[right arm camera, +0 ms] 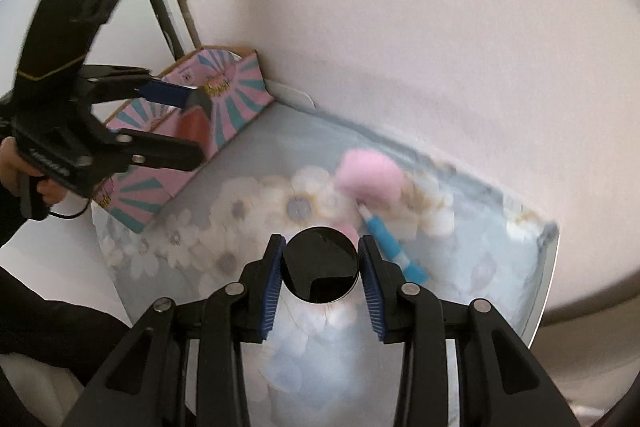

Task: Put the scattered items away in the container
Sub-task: 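Carry both items into the striped box and open both tools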

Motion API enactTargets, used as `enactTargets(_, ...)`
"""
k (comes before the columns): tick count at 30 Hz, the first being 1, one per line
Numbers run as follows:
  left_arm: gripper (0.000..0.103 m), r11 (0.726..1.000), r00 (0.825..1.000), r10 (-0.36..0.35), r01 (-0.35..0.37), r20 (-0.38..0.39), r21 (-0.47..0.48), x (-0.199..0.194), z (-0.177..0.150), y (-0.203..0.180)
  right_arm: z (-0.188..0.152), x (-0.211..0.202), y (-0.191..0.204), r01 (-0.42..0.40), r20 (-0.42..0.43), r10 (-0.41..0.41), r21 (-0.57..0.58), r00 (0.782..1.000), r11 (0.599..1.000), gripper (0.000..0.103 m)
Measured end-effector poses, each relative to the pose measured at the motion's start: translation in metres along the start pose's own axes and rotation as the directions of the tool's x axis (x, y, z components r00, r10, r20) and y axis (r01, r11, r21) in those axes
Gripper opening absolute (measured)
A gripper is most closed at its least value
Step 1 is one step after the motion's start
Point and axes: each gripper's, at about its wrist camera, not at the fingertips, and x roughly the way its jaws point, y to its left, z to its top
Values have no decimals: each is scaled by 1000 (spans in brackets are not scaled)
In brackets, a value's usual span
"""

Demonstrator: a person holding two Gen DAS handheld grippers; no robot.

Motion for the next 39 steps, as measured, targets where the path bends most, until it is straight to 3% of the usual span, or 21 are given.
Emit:
enactTargets(13, 83, 979, 982, 165, -152, 88, -139, -98, -30, 75, 113, 20, 84, -98, 0, 100, -154, 995, 983, 34)
enactTargets(21, 83, 940, 972, 234, -217, 34, -263, -111, -77, 122, 156, 65, 156, -186, -64, 175, -246, 982, 951, 34)
enactTargets(30, 83, 908, 976, 217, -213, -30, -361, -98, -125, 158, 169, 127, 216, -260, -180, 214, -296, 960, 919, 34)
enactTargets(39, 83, 902, 983, 174, -185, -64, -389, -69, -142, 173, 159, 186, 240, -286, -278, 217, -234, 936, 929, 34)
